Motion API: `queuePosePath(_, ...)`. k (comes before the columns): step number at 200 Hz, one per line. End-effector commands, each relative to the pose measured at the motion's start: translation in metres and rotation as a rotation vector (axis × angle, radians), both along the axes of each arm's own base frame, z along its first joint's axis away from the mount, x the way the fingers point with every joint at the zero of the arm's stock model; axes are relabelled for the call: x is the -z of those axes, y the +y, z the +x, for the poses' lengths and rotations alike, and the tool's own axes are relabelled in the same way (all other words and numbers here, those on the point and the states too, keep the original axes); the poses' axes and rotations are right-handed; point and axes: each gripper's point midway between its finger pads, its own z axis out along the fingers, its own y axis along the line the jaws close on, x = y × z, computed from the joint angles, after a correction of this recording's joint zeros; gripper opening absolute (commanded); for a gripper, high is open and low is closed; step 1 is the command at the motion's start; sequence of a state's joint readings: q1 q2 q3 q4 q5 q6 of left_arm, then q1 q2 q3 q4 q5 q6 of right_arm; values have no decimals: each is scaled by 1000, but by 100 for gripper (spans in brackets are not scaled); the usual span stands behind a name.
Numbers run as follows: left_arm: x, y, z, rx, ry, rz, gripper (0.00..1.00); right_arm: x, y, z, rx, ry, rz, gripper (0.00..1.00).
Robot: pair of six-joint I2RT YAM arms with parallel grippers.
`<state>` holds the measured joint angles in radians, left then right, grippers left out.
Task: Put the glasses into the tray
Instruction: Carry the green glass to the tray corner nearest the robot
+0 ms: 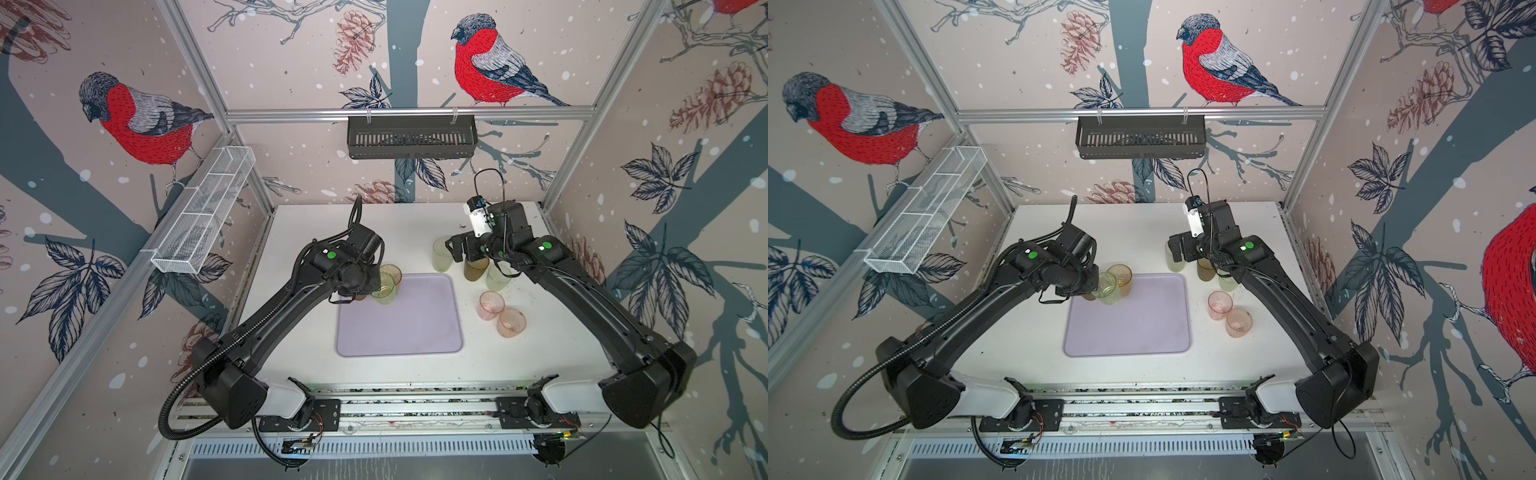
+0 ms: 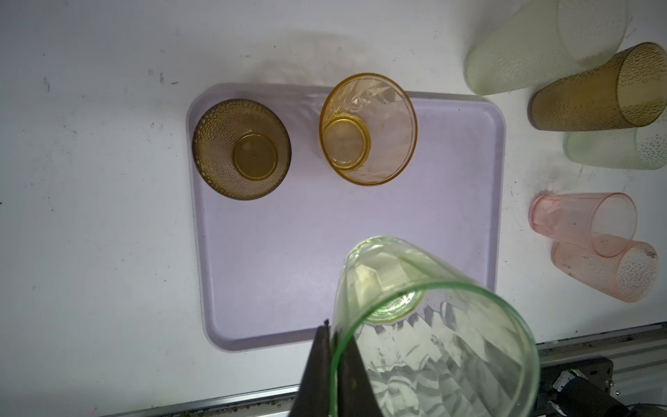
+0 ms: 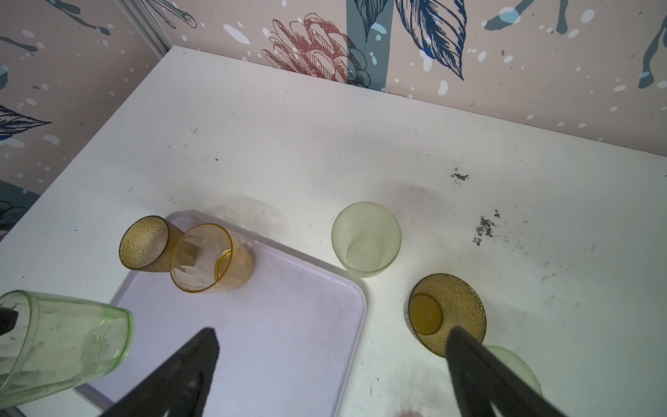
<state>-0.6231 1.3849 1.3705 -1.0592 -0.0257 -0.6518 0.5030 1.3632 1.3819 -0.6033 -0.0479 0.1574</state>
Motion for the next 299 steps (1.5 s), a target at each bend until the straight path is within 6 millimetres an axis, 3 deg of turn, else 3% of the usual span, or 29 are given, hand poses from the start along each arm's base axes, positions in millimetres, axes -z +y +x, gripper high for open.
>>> queuePosePath(1,9,8,-12,-11,37,19,0,2,-2,0,10,2,-13,100)
queuePosePath(61,41,16,-25,-62,78,16,0,8,5,-2,-2,16,-12,99)
queuePosePath(139,79,44,-36,-160,117,127,0,12,14,-7,-32,18,-12,99)
queuePosePath(246,99,74,-23,-247,76,221,0,17,19,-11,-48,23,-15,100)
queuePosePath(299,107,78,-20,-257,61,211,0,18,21,-11,-51,23,-20,99)
